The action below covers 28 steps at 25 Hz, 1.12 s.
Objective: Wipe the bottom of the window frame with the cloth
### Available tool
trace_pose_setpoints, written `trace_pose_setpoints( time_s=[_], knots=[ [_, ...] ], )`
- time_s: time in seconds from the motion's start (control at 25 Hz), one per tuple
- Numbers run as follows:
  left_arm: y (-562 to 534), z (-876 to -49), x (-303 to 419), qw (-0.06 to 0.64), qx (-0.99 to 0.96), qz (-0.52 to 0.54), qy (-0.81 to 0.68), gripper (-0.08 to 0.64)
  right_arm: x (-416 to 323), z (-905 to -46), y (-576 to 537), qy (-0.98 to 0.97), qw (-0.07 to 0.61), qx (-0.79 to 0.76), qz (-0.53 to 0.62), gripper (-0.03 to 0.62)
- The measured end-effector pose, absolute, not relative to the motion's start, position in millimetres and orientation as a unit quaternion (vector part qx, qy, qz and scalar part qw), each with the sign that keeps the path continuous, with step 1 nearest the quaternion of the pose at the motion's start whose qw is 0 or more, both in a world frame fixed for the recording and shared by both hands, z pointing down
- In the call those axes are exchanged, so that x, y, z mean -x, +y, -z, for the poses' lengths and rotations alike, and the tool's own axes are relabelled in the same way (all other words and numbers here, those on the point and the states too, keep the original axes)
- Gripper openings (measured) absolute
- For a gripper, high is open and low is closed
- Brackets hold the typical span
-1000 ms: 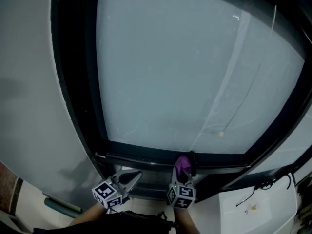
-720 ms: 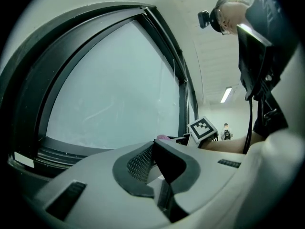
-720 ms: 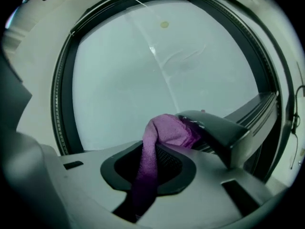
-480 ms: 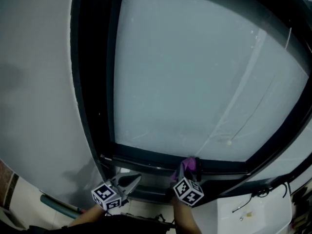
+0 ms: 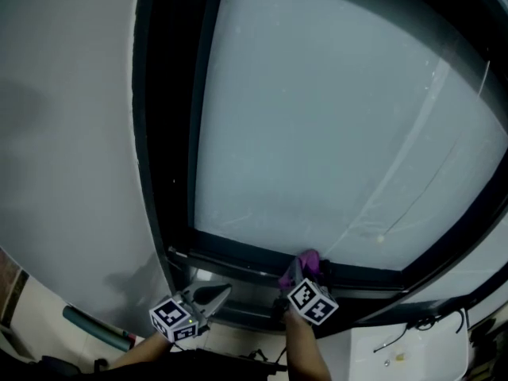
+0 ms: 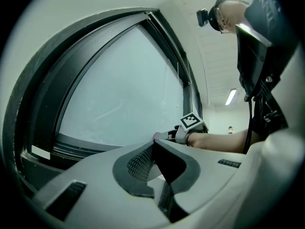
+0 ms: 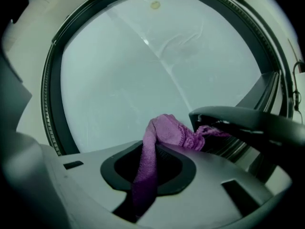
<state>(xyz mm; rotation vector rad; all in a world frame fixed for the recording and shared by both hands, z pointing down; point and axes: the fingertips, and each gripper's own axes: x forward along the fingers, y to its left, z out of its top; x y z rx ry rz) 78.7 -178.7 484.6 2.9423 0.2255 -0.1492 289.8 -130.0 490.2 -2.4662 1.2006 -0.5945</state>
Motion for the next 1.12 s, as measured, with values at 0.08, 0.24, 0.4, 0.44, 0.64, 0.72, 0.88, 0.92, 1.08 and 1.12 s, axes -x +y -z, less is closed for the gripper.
trace_pose_setpoints(
  time_s=[0.08,0.24,0.4,0.44,0.64,0.72,0.88,0.92,1.08,1.12],
  knots=[
    [-182,-486,-76,0.092,-0.992,0.053,0.069,0.002,-293,-489,-134,0.428,0.185,0.855,0.225,0.075],
    [-188,-485,-72,0.090,-0.993,0.056,0.055,0.002,-291,-492,-144,0.440,0.184,0.846,0.241,0.075],
    [-191,-484,-71,0.090,-0.993,0.054,0.049,0.002,-286,-495,-151,0.454,0.146,0.846,0.240,0.075],
    [-191,-484,-71,0.088,-0.994,0.053,0.047,0.002,-284,-496,-153,0.459,0.136,0.844,0.241,0.075],
    [-193,-484,-73,0.086,-0.994,0.052,0.043,0.002,-279,-496,-159,0.479,0.085,0.841,0.236,0.075],
    [-192,-484,-75,0.084,-0.994,0.050,0.045,0.002,-276,-497,-161,0.487,0.062,0.839,0.234,0.075],
    [-191,-483,-76,0.083,-0.994,0.048,0.049,0.002,-266,-498,-168,0.509,0.016,0.830,0.230,0.075],
    [-191,-483,-77,0.083,-0.994,0.049,0.049,0.002,-265,-498,-169,0.511,0.008,0.828,0.230,0.075],
    [-192,-484,-75,0.088,-0.993,0.058,0.043,0.002,-264,-498,-171,0.517,-0.005,0.822,0.237,0.075],
    [-193,-485,-74,0.089,-0.993,0.057,0.043,0.002,-262,-499,-173,0.520,-0.005,0.820,0.239,0.075]
  ],
)
